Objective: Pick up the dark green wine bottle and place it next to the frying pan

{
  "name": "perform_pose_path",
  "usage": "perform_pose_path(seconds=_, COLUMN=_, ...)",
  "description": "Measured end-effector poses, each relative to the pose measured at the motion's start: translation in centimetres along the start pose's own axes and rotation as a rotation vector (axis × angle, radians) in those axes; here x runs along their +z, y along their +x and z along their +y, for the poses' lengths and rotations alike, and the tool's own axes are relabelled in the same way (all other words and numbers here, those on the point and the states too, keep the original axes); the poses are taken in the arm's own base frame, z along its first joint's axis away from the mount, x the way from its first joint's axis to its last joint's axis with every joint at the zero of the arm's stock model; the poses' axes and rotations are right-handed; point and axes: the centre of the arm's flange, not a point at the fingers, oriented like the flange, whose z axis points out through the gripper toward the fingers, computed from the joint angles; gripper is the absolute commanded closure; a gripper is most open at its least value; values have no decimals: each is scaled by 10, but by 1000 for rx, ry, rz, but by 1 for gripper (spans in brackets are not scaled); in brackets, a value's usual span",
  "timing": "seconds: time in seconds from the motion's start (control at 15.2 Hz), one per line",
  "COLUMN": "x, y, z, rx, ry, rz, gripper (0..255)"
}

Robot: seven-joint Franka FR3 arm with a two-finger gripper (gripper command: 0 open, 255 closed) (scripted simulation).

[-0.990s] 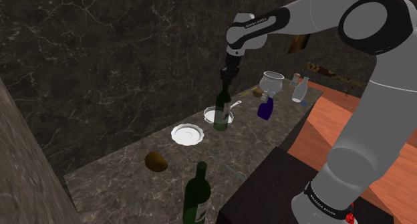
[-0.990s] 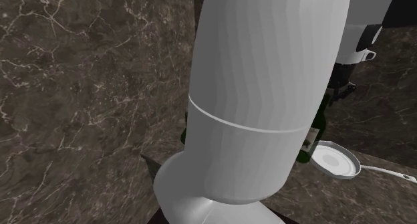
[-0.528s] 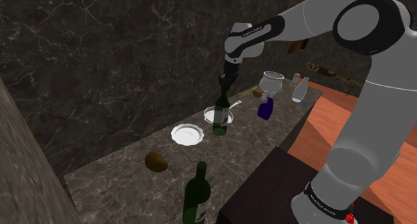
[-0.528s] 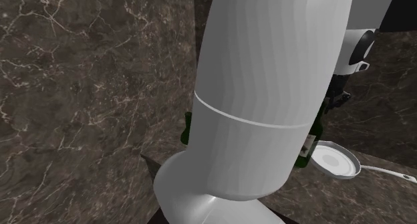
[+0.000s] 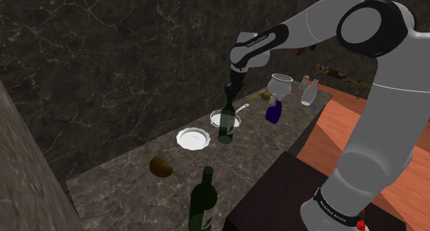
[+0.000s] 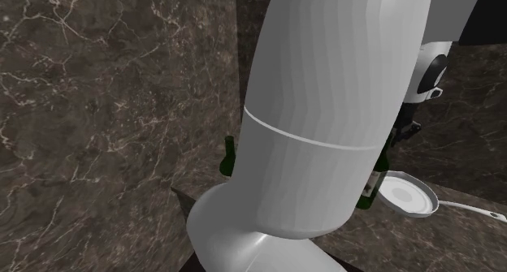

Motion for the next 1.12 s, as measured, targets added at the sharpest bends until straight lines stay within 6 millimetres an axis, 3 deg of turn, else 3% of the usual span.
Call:
perform_pose_path(seconds=0.33, x=1, y=-1, z=0, rx=0, ry=0, rz=0, gripper=255)
perform_pose_path(seconds=0.4, x=1, y=-1, z=0, rx=0, ry=0, rz=0, gripper=0)
perform_pose_path(seconds=0.79, x=1, y=0, z=0, rx=0, ry=0, rz=1, gripper=0)
perform_pose_path(seconds=1.12, x=-44, y=0, z=1, rx=0, ry=-1, rz=3, gripper=0)
